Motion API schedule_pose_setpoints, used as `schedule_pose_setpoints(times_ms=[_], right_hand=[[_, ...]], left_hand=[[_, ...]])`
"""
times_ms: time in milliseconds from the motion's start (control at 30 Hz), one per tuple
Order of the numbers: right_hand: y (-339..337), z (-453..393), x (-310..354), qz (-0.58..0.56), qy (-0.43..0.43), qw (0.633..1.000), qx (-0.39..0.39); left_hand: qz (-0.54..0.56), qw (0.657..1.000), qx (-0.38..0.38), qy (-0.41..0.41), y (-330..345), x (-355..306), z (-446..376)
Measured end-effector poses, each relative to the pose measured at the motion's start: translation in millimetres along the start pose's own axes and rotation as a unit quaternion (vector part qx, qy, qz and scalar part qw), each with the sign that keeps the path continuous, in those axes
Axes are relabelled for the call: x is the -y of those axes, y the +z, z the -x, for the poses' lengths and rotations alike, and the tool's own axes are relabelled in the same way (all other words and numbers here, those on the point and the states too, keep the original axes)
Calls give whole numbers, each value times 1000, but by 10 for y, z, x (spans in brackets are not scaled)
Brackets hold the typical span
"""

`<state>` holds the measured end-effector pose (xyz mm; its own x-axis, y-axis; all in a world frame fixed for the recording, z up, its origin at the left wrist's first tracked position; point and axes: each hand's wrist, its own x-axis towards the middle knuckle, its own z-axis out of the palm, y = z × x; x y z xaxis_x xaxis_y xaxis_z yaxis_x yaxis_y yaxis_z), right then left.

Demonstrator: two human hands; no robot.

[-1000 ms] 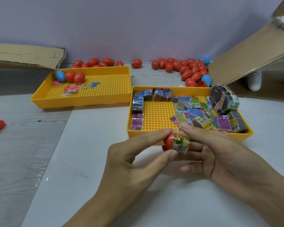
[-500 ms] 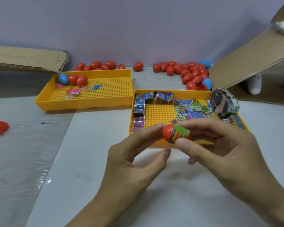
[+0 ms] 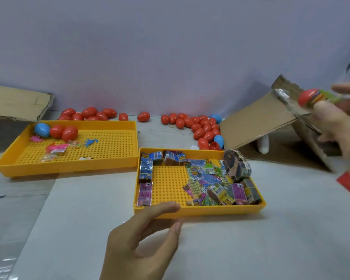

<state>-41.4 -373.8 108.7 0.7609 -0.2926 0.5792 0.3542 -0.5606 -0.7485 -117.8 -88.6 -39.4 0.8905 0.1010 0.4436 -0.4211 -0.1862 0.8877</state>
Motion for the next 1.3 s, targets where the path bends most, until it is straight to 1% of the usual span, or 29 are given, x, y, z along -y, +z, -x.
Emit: schedule_pose_setpoints(times_ms=[67, 100, 133, 167, 200, 267, 300, 333, 367, 400, 433, 467, 500, 533, 567, 600, 633, 700, 733, 800, 900, 967, 1067, 1200, 1267, 1300], right_hand=[[-363, -438, -243, 60, 29, 997, -41], [-459, -637, -319, 108, 56, 991, -57], [-513, -773, -376, 165, 76, 980, -76], [-521, -804, -393, 219, 87, 968, -85], [-463, -732, -355, 231, 89, 964, -100], [-279, -400, -207, 178, 54, 974, -129], [-136, -165, -145, 118, 34, 985, -125], [37, 104, -108, 40, 27, 994, -96], [235, 407, -79, -45, 46, 997, -36], [444, 717, -45, -135, 90, 986, 41], [647, 1001, -6, -212, 145, 960, 116], [833, 1258, 35, -270, 199, 925, 178], [977, 1456, 62, -303, 239, 895, 224], [1071, 1585, 75, -310, 255, 877, 263], [1130, 1656, 75, -304, 249, 870, 299], [1158, 1679, 67, -296, 235, 867, 325], [1163, 1676, 43, -294, 226, 864, 341], [1149, 1626, 3, -300, 234, 856, 350], [1151, 1610, -3, -301, 239, 852, 355], [1165, 1608, -5, -303, 243, 844, 369], [1157, 1609, -5, -310, 257, 830, 385], [1151, 1594, -24, -321, 270, 823, 383], [1145, 1582, -72, -333, 268, 819, 383], [1144, 1544, -81, -340, 263, 817, 384], [1144, 1530, -102, -344, 263, 815, 385], [1145, 1528, -111, -346, 260, 814, 387]], left_hand=[[-42, 999, 8, 20, 23, -13, -4], [-60, 998, 13, 21, 29, -29, 2], [-66, 998, 20, 5, 16, -66, 6], [-61, 997, 24, -30, -7, -123, -6], [-34, 996, 32, -82, -34, -189, -10], [43, 980, 61, -183, -18, -372, -138], [88, 967, 103, -215, -21, -443, -157], [108, 958, 153, -216, -24, -454, -117], [99, 946, 169, -256, -19, -460, -134], [102, 935, 176, -290, -20, -432, -180], [73, 940, 166, -290, -6, -436, -232], [25, 964, 142, -225, -3, -421, -259], [-10, 986, 53, -156, -7, -443, -328], [-27, 996, -20, -87, -4, -424, -332], [-38, 998, -48, -32, -28, -400, -358], [-50, 998, -41, -2, -20, -338, -467], [-68, 997, -15, 15, 11, -274, -629], [-131, 990, 28, 36, 136, -176, -1061], [-165, 985, 32, 48, 216, -93, -1311], [-230, 971, 40, 50, 416, 132, -1820], [-327, 939, 109, -18, 735, 531, -2429], [-369, 918, 136, -55, 917, 755, -2641], [-401, 904, 139, -55, 1120, 953, -2717], [-385, 917, 85, -57, 1156, 1004, -2696], [-348, 933, 92, -26, 1107, 891, -2626], [-312, 945, 94, -2, 1068, 794, -2551]])
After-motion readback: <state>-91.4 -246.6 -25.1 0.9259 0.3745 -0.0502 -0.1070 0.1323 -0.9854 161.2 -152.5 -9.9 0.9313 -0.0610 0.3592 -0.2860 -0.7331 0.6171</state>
